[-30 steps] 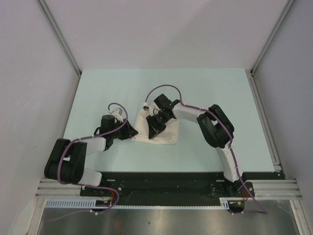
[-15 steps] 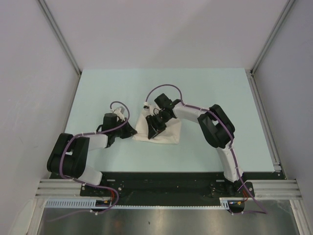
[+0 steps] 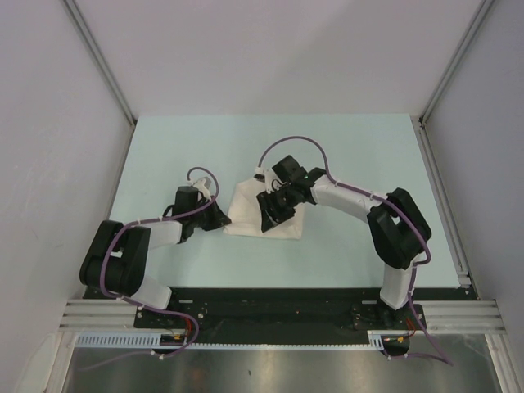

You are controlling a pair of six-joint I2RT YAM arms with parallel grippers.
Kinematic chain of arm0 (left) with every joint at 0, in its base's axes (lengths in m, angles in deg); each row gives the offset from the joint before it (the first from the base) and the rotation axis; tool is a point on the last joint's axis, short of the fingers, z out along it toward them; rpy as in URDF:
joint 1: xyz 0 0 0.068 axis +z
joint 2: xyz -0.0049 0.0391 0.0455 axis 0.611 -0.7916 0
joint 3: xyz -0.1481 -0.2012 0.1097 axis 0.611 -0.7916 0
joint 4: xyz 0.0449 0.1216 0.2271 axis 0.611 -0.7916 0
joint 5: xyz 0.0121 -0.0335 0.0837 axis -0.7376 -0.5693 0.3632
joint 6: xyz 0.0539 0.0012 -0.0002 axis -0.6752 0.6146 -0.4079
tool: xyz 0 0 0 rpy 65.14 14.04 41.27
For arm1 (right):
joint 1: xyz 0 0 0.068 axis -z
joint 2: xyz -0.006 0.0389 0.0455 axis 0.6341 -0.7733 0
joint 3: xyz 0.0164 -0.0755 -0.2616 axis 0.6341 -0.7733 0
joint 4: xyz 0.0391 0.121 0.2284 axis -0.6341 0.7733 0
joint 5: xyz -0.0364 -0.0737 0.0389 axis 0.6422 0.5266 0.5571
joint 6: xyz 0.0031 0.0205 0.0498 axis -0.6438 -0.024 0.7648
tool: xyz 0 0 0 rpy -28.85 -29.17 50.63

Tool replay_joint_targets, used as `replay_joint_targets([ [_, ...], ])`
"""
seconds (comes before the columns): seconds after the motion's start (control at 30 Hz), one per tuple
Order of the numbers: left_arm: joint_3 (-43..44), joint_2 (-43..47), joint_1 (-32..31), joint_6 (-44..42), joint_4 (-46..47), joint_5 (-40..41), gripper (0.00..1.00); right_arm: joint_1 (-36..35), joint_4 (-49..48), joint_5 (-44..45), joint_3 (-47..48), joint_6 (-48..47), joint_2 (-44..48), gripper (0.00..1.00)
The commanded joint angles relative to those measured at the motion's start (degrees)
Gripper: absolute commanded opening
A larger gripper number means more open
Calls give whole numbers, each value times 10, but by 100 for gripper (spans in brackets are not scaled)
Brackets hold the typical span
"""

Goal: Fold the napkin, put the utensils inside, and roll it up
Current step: Roll the napkin with the utensil

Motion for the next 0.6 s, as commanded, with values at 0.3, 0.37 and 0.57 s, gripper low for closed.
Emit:
replay_joint_targets([
  [0.3,4,-5,-10,-17,-61,-7,0,27,3,45,-60,26,24,47],
  [0.37,4,-4,-10,-17,-62,-7,0,32,2,45,-62,26,25,47],
  [0.57,4,-4,-10,-18,-63,-7,0,52,-22,32,-76,39,35,48],
])
